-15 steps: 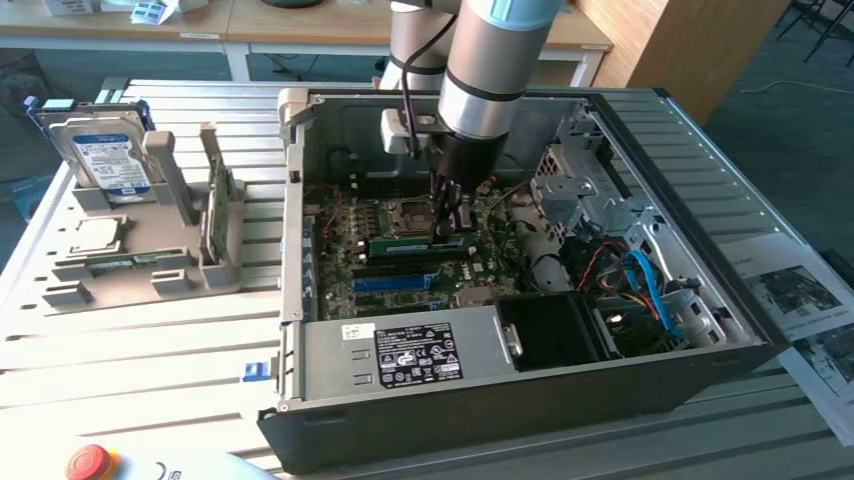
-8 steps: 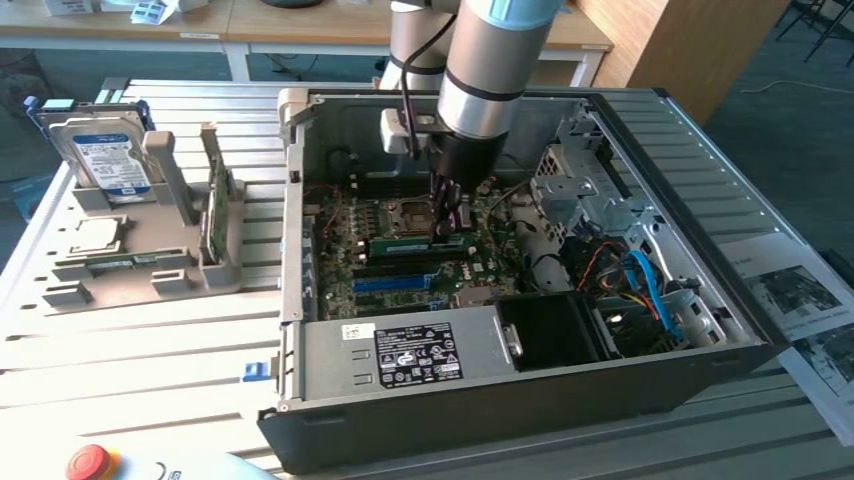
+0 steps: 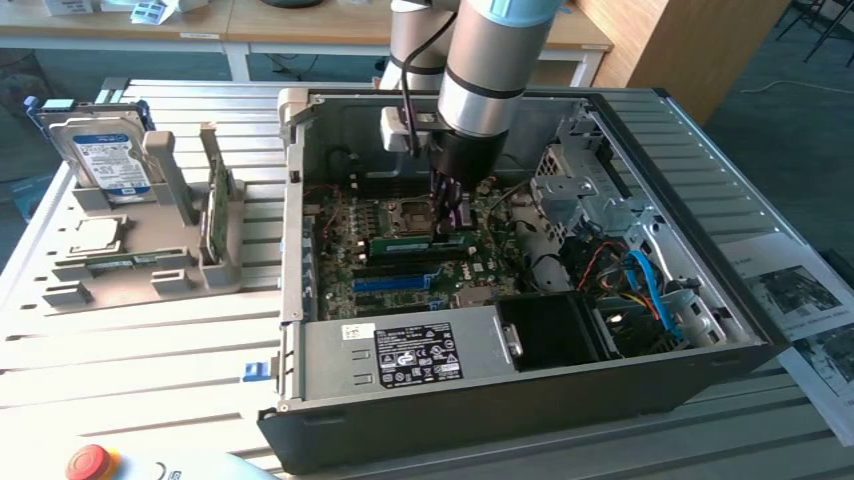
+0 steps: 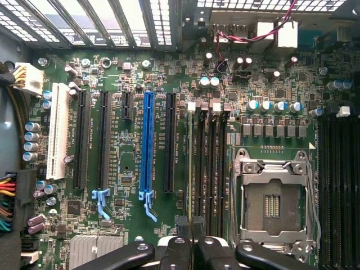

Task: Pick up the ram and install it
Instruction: 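Insert the ram into the slot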

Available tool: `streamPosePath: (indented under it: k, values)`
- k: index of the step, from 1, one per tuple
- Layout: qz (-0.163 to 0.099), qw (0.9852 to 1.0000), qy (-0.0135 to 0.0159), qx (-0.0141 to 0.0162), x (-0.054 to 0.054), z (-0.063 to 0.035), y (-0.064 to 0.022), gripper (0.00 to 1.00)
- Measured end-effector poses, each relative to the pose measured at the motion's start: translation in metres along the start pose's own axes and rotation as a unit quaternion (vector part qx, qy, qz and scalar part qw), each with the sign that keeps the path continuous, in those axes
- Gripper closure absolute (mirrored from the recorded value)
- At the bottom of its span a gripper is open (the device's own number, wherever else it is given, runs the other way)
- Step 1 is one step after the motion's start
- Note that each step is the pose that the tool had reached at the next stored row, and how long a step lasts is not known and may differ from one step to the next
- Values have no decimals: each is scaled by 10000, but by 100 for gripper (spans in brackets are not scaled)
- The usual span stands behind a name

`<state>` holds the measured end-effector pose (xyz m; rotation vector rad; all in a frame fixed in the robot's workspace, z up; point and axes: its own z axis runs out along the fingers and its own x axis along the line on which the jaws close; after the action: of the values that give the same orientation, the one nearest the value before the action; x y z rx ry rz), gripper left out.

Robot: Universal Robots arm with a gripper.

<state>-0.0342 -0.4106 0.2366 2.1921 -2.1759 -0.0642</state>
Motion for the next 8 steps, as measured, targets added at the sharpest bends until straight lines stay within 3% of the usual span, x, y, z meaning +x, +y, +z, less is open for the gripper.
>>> streamPosePath:
  k: [8]
  values:
    - [34,10000,-2,5,0,0,0,89]
